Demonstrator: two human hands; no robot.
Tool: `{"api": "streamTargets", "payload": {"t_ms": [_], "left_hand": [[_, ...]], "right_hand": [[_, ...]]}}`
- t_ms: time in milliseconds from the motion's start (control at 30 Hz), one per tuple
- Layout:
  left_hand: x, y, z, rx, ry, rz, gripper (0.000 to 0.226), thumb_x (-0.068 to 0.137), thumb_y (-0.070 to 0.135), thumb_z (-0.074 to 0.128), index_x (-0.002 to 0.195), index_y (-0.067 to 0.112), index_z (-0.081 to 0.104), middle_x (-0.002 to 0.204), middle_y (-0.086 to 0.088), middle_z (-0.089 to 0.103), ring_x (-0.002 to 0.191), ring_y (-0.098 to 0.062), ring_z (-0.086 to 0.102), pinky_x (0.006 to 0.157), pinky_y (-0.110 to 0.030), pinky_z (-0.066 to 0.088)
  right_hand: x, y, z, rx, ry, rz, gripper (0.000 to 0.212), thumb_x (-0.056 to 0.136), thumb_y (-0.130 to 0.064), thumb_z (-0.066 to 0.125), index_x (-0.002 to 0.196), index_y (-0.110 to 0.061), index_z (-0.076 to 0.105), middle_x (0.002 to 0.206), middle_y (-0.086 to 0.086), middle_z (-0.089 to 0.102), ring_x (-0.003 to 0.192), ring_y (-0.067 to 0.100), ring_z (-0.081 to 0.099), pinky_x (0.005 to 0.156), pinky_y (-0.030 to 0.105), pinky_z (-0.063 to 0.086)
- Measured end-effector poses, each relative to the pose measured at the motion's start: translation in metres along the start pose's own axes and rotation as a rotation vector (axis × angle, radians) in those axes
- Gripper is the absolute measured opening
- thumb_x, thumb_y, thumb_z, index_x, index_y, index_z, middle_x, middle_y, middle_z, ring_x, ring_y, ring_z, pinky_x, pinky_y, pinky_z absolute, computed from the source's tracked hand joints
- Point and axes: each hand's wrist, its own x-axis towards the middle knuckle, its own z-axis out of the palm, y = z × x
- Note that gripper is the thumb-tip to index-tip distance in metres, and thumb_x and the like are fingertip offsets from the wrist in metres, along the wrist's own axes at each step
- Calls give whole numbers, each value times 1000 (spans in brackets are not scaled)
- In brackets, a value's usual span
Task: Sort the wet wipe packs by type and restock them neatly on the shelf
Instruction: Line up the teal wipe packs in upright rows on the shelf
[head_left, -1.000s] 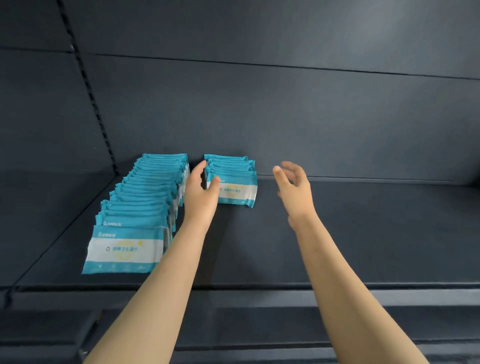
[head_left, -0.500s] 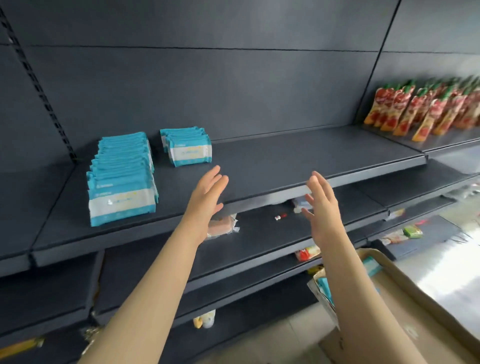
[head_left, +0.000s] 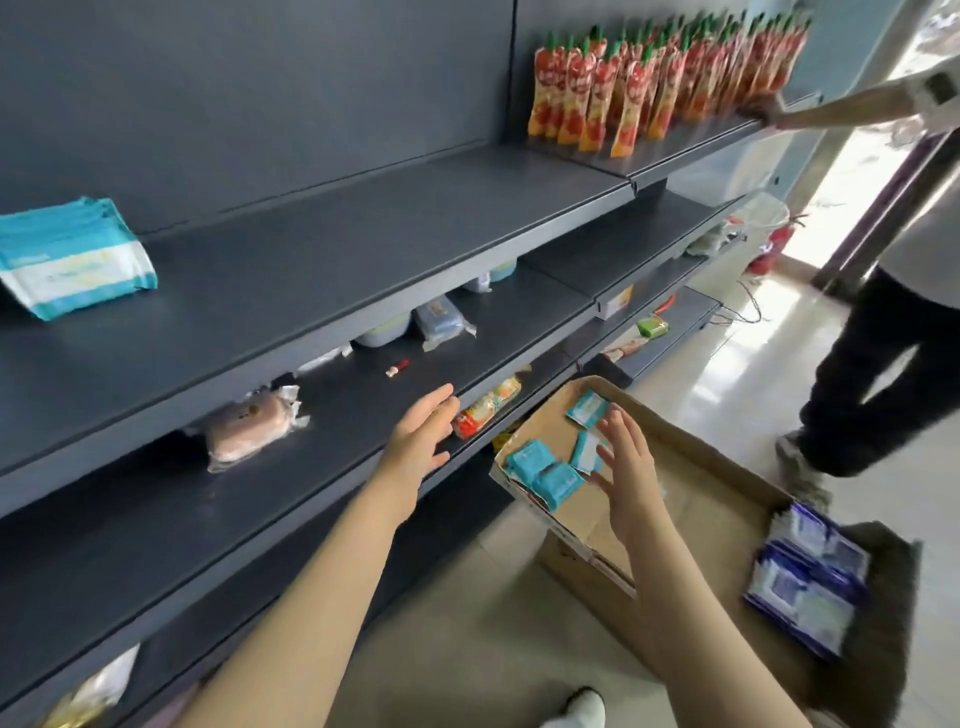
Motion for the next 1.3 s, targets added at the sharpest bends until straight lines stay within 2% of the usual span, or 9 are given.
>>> {"api": "streamTargets", "payload": {"t_ms": [100,233,467,633,767,900,1000,1200,1300], "left_hand": [[32,-17,44,20,-29,-81,37,97,45,55,134,39,54,133,9,56,119,-9,54,105,-42,46],[73,-40,98,31,-50,-174,21,98,42,53,119,42,56,131,7,57,120,-13,53,107,-44,44],[138,-87,157,101,-67,-327,40,99,40,54,138,34,50,123,13,56,124,-14,50,111,-45,39],[205,-123,183,146,-92,-428,45,99,38,54,143,30,47,142,5,49,128,-14,46,113,-44,35],[273,-169,197,193,-106,-476,51,99,36,55,147,27,42,146,4,47,124,-10,46,110,-35,34],[338,-224,206,276,-111,-507,53,97,37,58,147,29,42,150,6,42,134,-14,42,101,-27,32],[384,-268,210,308,-64,-493,53,95,36,62,145,30,44,145,9,45,129,-14,47,98,-27,37],[446,-364,206,434,6,-471,60,89,40,69,144,31,45,145,5,46,133,-16,44,111,-39,38],[459,-397,203,563,83,-391,61,87,39,71,143,27,48,146,5,45,134,-17,43,112,-44,37]], "right_hand": [[31,7,-37,-30,52,45,31,100,-52,43,129,-40,44,139,-7,47,126,17,42,104,45,37],[77,26,-82,-91,78,93,43,101,-52,40,141,-36,41,146,-5,45,140,26,38,109,45,34],[155,58,-135,-142,103,252,54,100,-55,41,148,-32,36,154,-1,40,141,25,37,108,44,36],[219,86,-145,-177,116,345,53,100,-54,43,147,-30,39,150,-2,44,136,21,41,99,37,39],[281,120,-144,-208,123,391,53,99,-52,46,147,-28,41,150,-2,45,137,20,41,113,42,36],[340,165,-141,-220,129,424,53,99,-52,46,146,-28,41,150,-4,45,137,19,42,115,45,35],[389,207,-138,-227,122,452,54,99,-53,46,146,-27,42,149,-5,45,137,19,42,114,43,36],[468,295,-133,-207,130,475,50,100,-47,49,143,-23,46,139,-5,52,123,10,49,97,28,38],[493,326,-131,-221,163,462,56,97,-45,57,144,-16,48,135,-3,56,119,11,54,95,26,44]]}}
